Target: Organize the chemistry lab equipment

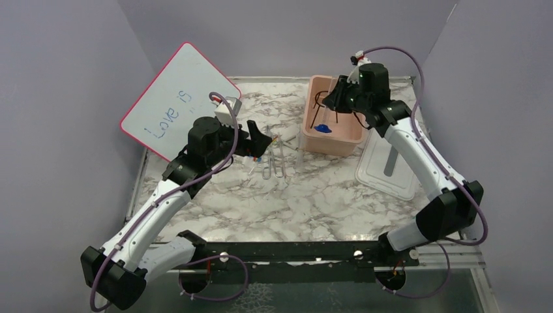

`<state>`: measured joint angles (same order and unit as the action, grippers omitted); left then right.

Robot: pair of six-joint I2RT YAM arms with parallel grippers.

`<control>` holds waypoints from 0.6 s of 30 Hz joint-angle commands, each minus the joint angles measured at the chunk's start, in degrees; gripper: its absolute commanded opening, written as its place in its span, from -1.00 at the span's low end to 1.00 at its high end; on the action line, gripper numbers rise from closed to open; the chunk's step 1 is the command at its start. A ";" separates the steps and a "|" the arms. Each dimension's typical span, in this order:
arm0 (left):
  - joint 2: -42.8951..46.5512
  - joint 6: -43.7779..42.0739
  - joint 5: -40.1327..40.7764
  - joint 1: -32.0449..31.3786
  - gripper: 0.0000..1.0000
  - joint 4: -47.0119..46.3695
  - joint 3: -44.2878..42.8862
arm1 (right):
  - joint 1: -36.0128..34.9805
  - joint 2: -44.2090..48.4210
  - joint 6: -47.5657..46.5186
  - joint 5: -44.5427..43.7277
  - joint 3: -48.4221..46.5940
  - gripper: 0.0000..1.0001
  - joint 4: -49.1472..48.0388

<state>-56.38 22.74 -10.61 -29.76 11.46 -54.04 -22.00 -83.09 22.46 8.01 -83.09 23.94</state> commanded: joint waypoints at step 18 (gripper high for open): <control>-4.76 -5.41 4.75 0.05 0.79 4.08 2.52 | 8.23 -29.86 -10.81 -13.39 -15.44 -0.77 14.93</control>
<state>-60.53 17.61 -6.83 -29.76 15.38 -51.92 -15.88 -109.40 12.86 -5.72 -96.71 36.84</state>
